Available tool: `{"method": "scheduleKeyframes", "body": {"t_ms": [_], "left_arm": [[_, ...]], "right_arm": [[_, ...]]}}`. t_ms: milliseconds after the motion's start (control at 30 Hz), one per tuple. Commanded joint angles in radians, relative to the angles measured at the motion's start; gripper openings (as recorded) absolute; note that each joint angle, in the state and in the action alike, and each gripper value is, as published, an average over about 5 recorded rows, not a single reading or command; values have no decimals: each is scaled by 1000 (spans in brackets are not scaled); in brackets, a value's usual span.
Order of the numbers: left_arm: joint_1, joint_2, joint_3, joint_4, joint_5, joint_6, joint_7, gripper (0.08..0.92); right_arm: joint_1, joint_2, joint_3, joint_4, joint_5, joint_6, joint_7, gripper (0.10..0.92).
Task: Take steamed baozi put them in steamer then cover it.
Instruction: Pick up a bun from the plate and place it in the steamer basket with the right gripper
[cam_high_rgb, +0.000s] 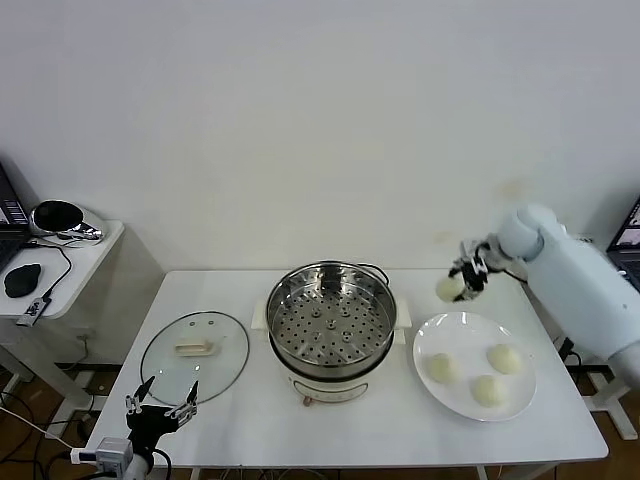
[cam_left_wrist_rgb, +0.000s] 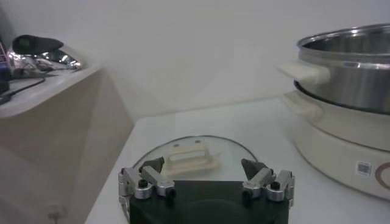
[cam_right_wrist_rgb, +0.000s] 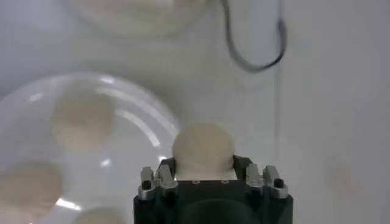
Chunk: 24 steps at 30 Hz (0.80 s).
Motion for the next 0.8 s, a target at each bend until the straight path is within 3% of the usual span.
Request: {"method": "scheduleKeyframes", "body": {"t_ms": [33, 300, 533, 800], "left_arm": [[4, -19, -15, -37, 2, 9, -12, 823], [11, -20, -8, -44, 3, 9, -14, 823], [16, -28, -11, -51, 5, 11, -12, 823], [13, -42, -6, -37, 11, 13, -12, 823]], "right_arm": [[267, 119, -201, -84, 151, 78, -45, 583], [288, 308, -273, -157, 186, 453, -59, 582], [271, 366, -320, -158, 62, 764, 0, 584], [253, 375, -366, -100, -140, 889, 91, 581]]}}
